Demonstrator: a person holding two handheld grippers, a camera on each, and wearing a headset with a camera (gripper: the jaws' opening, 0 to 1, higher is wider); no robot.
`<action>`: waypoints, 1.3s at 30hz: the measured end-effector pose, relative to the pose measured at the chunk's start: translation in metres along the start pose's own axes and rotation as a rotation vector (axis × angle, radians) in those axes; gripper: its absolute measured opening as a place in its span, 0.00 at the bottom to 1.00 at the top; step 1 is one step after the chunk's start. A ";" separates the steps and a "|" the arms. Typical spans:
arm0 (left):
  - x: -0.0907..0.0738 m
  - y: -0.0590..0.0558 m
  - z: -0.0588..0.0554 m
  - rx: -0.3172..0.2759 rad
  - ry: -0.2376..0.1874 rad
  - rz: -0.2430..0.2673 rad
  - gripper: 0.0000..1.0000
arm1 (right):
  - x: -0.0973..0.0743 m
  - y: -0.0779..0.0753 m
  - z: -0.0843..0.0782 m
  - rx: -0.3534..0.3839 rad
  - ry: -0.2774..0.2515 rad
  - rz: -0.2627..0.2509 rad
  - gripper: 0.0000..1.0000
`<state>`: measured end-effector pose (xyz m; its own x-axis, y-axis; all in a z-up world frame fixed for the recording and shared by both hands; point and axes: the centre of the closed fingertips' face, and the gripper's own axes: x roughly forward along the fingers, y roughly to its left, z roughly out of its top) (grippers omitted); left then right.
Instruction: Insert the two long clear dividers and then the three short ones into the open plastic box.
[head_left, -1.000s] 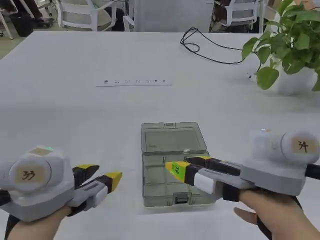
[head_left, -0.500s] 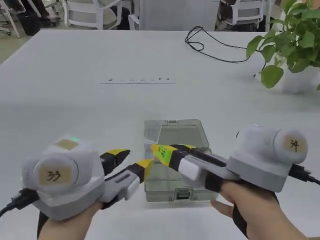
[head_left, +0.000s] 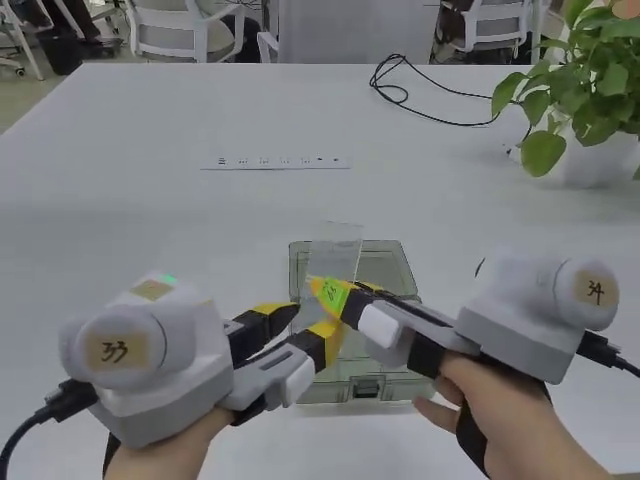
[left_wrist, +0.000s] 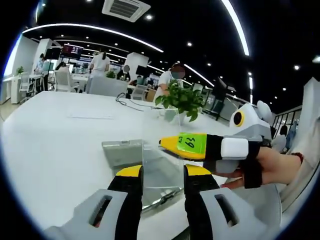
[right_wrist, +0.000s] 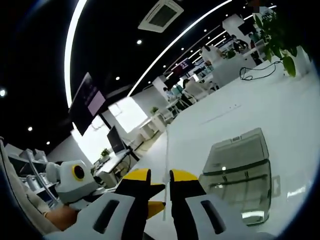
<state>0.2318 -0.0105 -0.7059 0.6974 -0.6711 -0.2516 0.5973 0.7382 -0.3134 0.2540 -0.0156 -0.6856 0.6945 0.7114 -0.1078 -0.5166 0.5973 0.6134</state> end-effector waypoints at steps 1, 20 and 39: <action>0.000 -0.001 0.000 -0.009 0.000 -0.005 0.30 | -0.001 -0.001 0.000 0.001 0.002 -0.004 0.15; 0.003 -0.002 -0.002 0.006 0.003 -0.001 0.23 | -0.006 -0.014 0.000 0.074 0.014 -0.061 0.06; -0.007 -0.011 -0.017 0.245 0.083 -0.086 0.44 | -0.022 -0.055 -0.004 0.108 0.200 -0.260 0.06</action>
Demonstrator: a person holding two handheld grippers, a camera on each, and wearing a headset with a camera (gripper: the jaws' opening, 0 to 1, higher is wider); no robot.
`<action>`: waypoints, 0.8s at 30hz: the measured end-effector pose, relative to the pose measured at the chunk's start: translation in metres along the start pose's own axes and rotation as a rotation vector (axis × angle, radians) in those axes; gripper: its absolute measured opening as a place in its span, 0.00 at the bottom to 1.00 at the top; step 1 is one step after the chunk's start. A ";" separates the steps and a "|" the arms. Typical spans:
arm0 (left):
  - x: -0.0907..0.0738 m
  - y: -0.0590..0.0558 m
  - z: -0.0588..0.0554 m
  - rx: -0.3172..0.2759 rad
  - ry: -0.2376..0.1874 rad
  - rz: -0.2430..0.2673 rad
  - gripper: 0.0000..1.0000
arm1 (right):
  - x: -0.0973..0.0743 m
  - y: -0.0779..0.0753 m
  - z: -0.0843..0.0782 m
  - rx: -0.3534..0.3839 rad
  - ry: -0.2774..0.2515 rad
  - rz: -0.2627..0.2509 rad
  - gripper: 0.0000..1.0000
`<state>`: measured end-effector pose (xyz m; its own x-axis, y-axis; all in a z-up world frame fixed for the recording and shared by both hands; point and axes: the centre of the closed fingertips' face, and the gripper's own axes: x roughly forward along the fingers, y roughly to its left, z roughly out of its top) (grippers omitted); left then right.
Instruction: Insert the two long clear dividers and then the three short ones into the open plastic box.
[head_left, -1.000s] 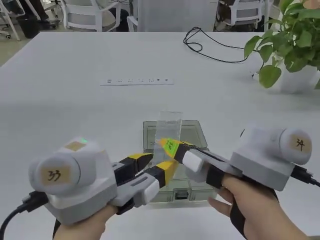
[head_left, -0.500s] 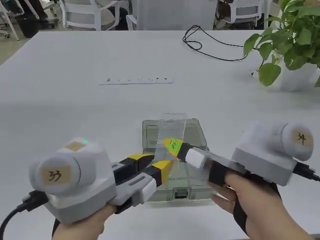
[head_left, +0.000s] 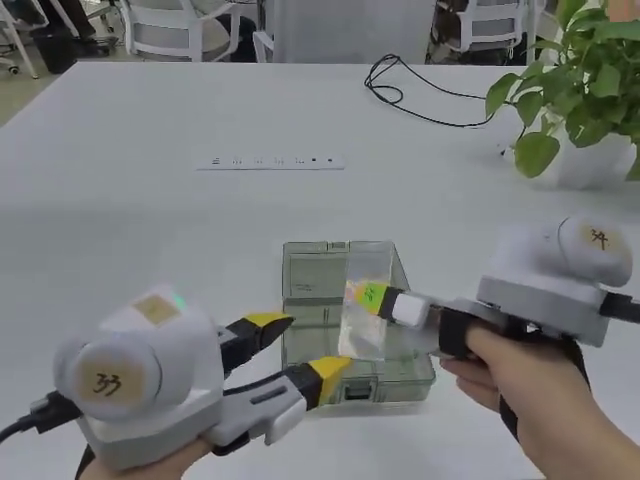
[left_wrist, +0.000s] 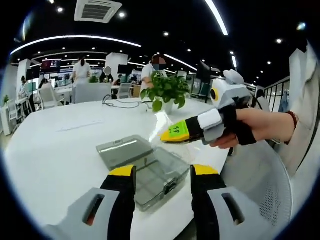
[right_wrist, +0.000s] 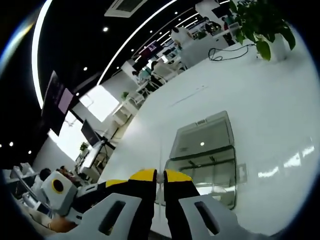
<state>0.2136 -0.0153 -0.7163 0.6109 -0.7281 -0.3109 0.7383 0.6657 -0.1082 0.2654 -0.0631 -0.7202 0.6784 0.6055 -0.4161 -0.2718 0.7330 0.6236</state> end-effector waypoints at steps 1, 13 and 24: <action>0.000 -0.001 -0.001 0.011 0.006 -0.003 0.46 | 0.000 -0.003 -0.001 -0.004 0.020 -0.019 0.06; 0.002 -0.005 -0.001 0.117 0.005 -0.022 0.68 | 0.000 -0.029 -0.008 0.014 0.197 -0.162 0.06; 0.005 -0.006 -0.004 0.150 0.010 -0.029 0.86 | 0.001 -0.042 -0.019 0.046 0.352 -0.268 0.06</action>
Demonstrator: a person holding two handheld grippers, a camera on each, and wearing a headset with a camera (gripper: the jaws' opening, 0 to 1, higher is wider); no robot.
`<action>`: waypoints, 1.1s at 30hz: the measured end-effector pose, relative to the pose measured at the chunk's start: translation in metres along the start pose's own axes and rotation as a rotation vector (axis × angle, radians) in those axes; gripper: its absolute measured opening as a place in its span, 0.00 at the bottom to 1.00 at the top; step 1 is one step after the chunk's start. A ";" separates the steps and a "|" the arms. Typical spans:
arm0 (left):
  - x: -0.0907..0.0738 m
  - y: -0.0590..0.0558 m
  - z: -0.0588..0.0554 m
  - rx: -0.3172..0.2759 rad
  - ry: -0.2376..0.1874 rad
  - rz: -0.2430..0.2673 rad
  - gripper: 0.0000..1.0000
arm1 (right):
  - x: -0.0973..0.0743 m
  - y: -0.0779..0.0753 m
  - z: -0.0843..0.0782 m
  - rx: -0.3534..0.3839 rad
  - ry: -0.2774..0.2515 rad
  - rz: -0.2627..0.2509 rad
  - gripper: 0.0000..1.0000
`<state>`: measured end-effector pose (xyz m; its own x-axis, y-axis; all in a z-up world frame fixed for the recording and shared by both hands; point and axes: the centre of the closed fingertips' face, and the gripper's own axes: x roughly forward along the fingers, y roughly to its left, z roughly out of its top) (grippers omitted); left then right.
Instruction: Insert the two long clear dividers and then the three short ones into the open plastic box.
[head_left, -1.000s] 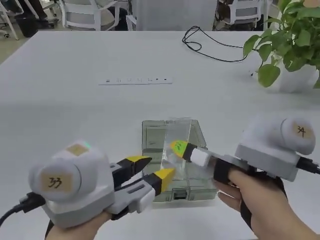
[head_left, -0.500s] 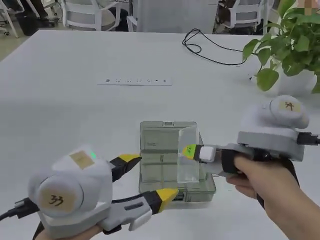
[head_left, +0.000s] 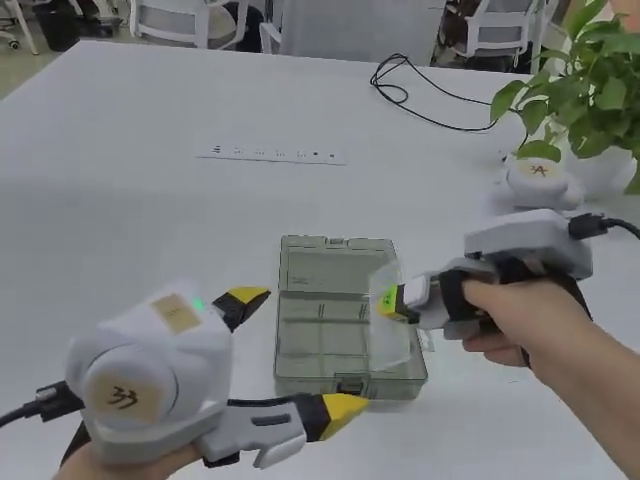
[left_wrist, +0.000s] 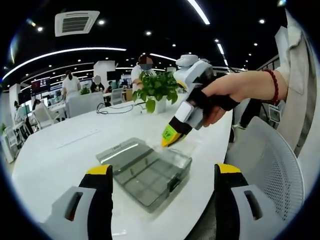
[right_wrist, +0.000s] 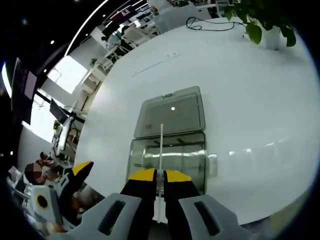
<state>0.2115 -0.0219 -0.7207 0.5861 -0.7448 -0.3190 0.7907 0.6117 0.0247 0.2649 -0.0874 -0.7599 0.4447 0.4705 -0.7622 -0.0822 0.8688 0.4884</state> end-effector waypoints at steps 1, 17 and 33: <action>0.000 0.000 0.000 0.005 0.001 -0.001 0.87 | 0.001 -0.001 -0.001 0.005 0.015 -0.008 0.06; 0.003 0.000 -0.002 0.016 0.004 -0.013 1.00 | 0.023 -0.019 -0.012 0.080 0.148 -0.057 0.06; 0.003 0.005 -0.007 -0.005 0.015 -0.001 0.98 | 0.034 -0.024 -0.011 0.141 0.185 -0.053 0.06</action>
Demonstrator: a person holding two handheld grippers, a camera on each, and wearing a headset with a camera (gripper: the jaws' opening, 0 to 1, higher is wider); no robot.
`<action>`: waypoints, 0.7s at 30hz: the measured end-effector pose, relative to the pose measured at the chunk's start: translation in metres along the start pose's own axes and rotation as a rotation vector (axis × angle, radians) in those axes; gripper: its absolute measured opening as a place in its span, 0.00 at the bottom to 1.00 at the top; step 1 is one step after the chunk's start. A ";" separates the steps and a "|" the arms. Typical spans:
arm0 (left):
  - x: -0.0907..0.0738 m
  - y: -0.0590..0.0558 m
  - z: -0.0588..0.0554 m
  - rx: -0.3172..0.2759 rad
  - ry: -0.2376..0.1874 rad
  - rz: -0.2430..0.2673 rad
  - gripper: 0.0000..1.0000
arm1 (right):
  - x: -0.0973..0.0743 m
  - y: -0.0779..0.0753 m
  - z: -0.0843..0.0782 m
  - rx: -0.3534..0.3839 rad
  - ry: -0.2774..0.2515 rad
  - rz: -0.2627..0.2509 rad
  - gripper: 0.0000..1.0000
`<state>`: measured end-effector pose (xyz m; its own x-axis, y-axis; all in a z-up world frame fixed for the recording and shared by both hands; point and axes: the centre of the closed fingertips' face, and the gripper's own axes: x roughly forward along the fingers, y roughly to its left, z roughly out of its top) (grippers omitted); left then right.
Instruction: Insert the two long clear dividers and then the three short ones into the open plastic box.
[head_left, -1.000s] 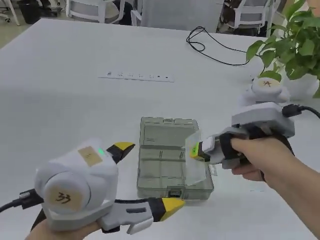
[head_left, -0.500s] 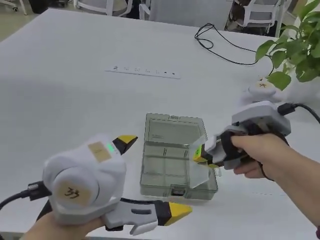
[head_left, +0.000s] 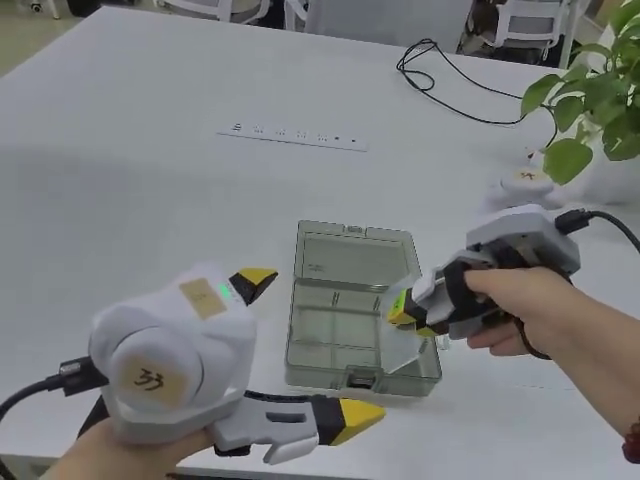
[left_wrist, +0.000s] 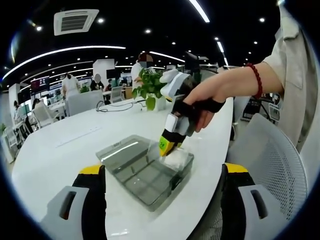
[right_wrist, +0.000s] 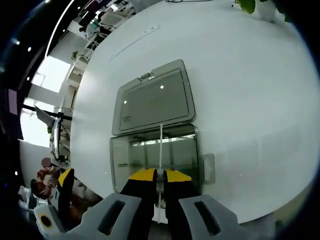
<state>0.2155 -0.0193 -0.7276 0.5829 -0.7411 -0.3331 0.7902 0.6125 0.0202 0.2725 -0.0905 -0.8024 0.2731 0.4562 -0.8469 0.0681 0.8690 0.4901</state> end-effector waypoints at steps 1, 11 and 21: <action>0.000 0.000 0.000 -0.001 -0.001 0.001 0.98 | 0.000 0.000 -0.001 0.005 0.002 0.001 0.06; -0.001 0.004 0.000 -0.010 -0.001 0.008 0.97 | 0.005 -0.001 0.001 0.003 0.012 -0.006 0.06; 0.001 0.004 0.003 -0.017 -0.011 0.003 0.97 | 0.004 0.001 -0.001 -0.046 0.033 -0.034 0.07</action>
<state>0.2200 -0.0182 -0.7248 0.5876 -0.7419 -0.3231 0.7849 0.6196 0.0049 0.2726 -0.0875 -0.8060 0.2393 0.4318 -0.8697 0.0320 0.8917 0.4515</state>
